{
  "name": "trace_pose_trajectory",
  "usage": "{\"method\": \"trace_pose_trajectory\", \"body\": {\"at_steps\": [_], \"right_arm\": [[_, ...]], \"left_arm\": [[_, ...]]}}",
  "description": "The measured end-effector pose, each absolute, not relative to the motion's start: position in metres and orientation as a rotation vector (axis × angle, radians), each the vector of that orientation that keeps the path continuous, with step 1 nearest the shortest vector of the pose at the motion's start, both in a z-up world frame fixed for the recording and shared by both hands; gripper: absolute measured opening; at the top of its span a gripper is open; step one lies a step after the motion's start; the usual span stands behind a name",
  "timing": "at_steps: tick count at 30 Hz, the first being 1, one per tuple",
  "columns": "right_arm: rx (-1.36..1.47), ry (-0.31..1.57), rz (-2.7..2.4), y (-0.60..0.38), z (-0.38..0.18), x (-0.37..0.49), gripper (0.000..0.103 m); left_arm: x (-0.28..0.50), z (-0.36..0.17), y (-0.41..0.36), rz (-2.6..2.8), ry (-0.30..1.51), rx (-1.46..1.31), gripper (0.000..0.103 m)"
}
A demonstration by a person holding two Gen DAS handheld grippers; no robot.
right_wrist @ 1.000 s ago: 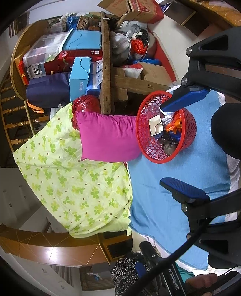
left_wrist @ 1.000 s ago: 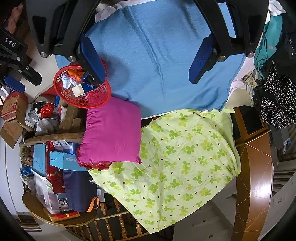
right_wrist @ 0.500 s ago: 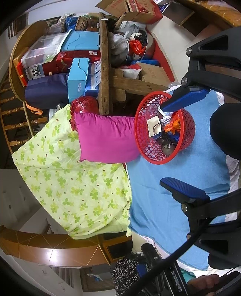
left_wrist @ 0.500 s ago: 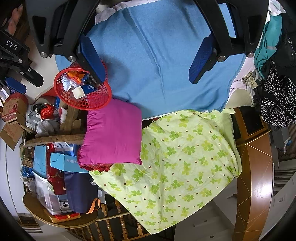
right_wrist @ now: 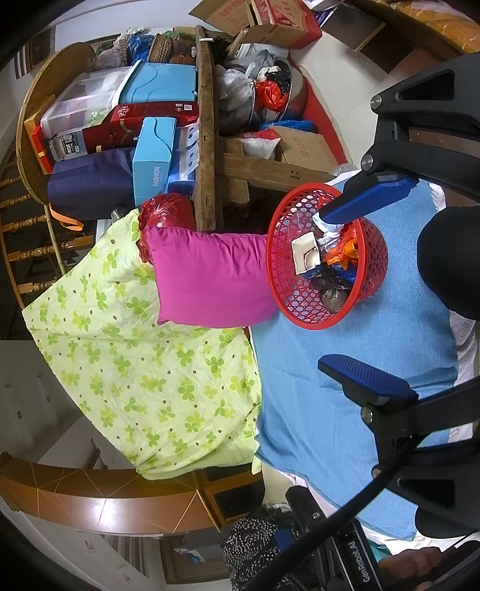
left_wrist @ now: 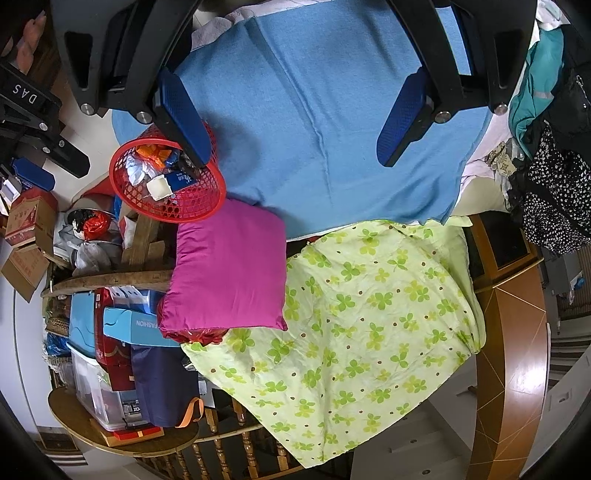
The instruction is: Collect trash
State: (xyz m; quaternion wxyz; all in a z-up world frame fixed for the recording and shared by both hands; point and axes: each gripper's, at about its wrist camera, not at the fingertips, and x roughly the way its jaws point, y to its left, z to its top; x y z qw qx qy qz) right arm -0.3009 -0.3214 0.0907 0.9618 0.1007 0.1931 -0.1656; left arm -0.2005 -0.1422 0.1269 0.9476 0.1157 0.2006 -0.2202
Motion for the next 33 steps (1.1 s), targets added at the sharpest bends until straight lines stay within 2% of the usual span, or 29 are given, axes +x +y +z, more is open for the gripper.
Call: {"method": "trace_pose_trajectory", "body": {"at_steps": [33], "right_arm": [[0.204,0.396,-0.336,-0.323,0.0871,-0.2986,0.076]], "left_arm": [[-0.1979,0.1219,-0.1427,-0.451,0.417,0.24,0.091]]}}
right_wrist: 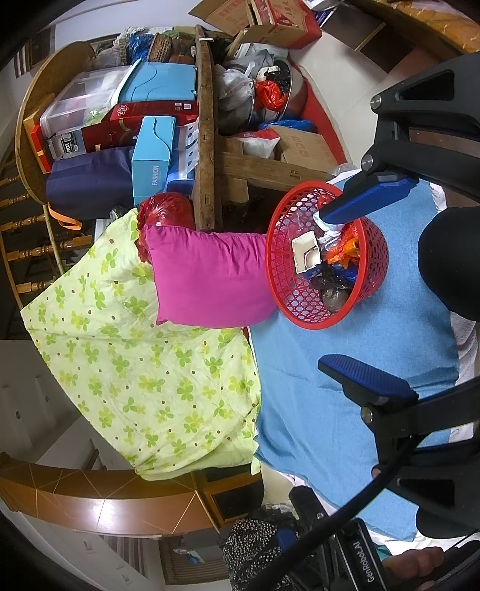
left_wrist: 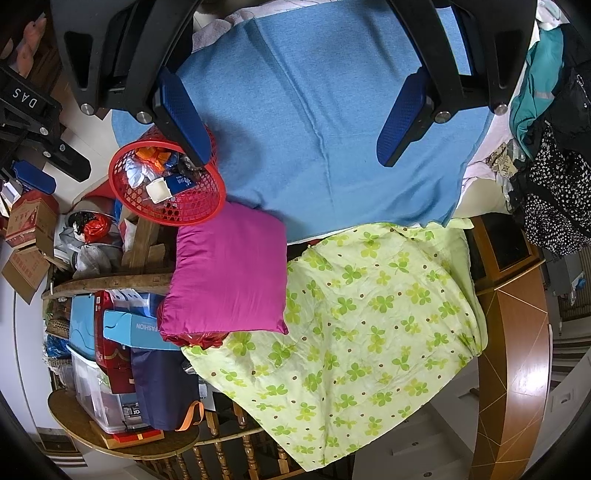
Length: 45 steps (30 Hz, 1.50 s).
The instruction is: Collect trash
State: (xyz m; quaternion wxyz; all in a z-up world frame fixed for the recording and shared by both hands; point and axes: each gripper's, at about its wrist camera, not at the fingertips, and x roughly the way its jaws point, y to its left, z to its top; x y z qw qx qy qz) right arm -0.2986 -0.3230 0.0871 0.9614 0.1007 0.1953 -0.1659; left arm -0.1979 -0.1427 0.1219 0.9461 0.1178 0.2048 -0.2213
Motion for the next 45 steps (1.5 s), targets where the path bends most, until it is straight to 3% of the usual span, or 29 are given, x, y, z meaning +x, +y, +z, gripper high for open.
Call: {"method": "trace_pose_trajectory", "body": {"at_steps": [45], "right_arm": [[0.18,0.365,-0.402,-0.338,0.091,-0.298,0.076]], "left_arm": [[-0.191,0.117,-0.166,-0.497,0.435,0.296,0.091]]}}
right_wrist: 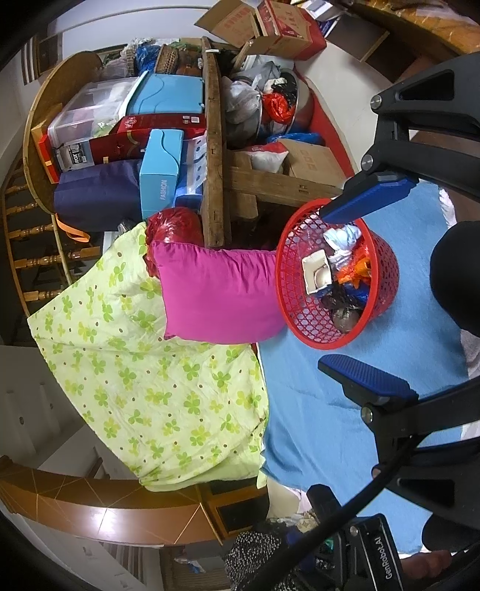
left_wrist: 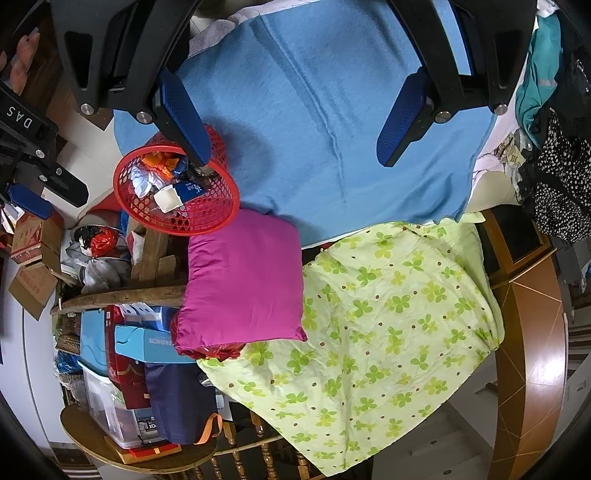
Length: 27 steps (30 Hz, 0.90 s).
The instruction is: Collect trash
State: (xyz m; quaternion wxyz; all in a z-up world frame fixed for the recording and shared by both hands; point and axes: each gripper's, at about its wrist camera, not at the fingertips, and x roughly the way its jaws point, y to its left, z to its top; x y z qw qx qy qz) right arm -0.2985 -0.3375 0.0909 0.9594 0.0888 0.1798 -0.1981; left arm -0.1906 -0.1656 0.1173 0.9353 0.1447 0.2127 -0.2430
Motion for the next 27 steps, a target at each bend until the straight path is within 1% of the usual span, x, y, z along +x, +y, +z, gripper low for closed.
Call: {"method": "trace_pose_trajectory", "body": {"at_steps": [7,16,27], "right_arm": [[0.186,0.364,-0.415,-0.351,0.093,-0.288,0.076],[0.2,0.387,-0.419,-0.364,0.082,-0.276,0.076],[0.187,0.412,-0.421,-0.365,0.076,-0.255,0.076]], "left_arm": [[-0.176,0.114,-0.182,-0.501,0.45,0.309,0.091],[-0.162,0.108,-0.203,-0.519,0.466,0.336,0.091],[-0.145,0.1,-0.213,-0.543,0.491,0.329,0.091]]}}
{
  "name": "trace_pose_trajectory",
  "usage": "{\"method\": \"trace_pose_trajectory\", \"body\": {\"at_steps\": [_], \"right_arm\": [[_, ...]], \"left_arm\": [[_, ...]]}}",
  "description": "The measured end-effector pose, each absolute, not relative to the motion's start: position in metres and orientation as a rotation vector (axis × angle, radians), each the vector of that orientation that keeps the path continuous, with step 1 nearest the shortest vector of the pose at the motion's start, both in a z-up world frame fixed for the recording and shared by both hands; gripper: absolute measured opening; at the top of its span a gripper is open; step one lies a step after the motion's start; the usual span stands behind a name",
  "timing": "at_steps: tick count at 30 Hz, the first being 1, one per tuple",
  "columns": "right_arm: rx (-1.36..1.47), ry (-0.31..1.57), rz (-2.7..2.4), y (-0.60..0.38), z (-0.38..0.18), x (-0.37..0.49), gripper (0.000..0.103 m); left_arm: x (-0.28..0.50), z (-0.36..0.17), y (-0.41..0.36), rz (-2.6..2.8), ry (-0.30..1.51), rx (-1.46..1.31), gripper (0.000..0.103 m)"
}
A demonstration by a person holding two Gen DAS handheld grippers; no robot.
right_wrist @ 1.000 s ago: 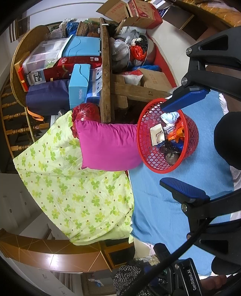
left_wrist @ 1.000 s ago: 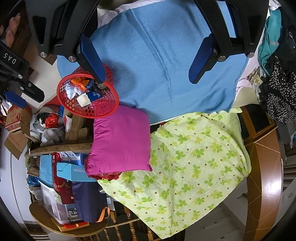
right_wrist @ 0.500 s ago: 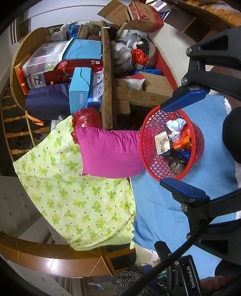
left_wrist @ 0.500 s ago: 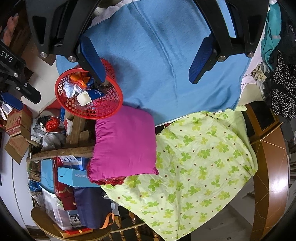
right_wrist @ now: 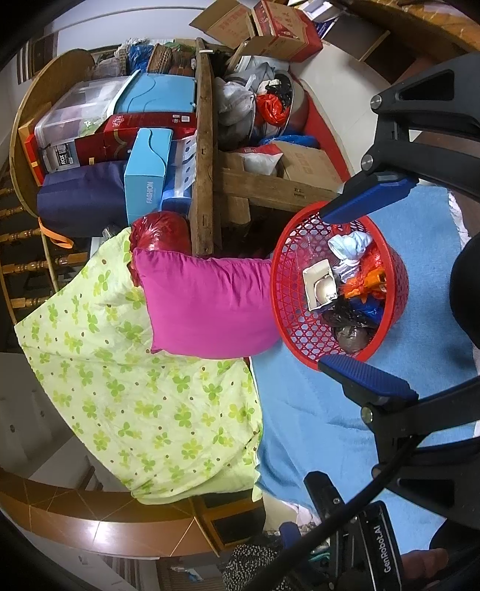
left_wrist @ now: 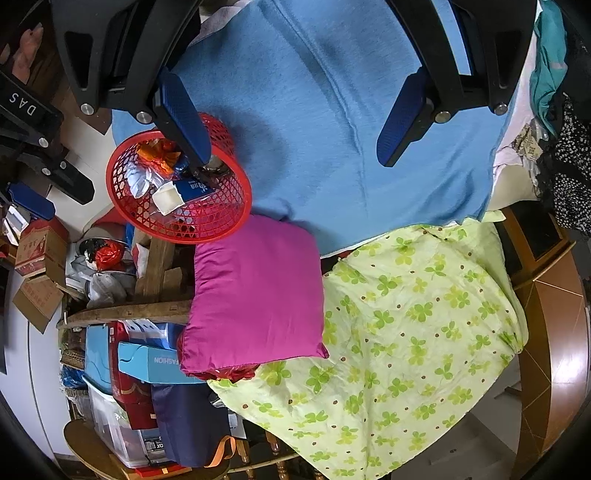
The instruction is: Collect trash
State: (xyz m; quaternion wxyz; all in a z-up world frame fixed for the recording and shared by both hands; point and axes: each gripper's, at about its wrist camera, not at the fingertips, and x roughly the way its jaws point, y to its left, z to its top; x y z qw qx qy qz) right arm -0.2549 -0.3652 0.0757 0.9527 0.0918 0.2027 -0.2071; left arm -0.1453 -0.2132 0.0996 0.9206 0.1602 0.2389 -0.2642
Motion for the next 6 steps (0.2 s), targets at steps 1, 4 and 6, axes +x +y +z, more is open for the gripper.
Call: {"method": "trace_pose_trajectory", "body": {"at_steps": [1,4,6], "right_arm": [[0.181,0.415,-0.422,-0.365,0.076,-0.252,0.076],[0.17,0.42,-0.425,-0.363,0.076,-0.244,0.076],[0.162,0.424,-0.417,-0.361,0.077,-0.237,0.076]], "left_arm": [[-0.144,0.099,-0.213,-0.544,0.49,0.326,0.091],[-0.135,0.096,-0.209,-0.549,0.495,0.31,0.091],[-0.127,0.093,-0.204,-0.542,0.505,0.293,0.091]]}}
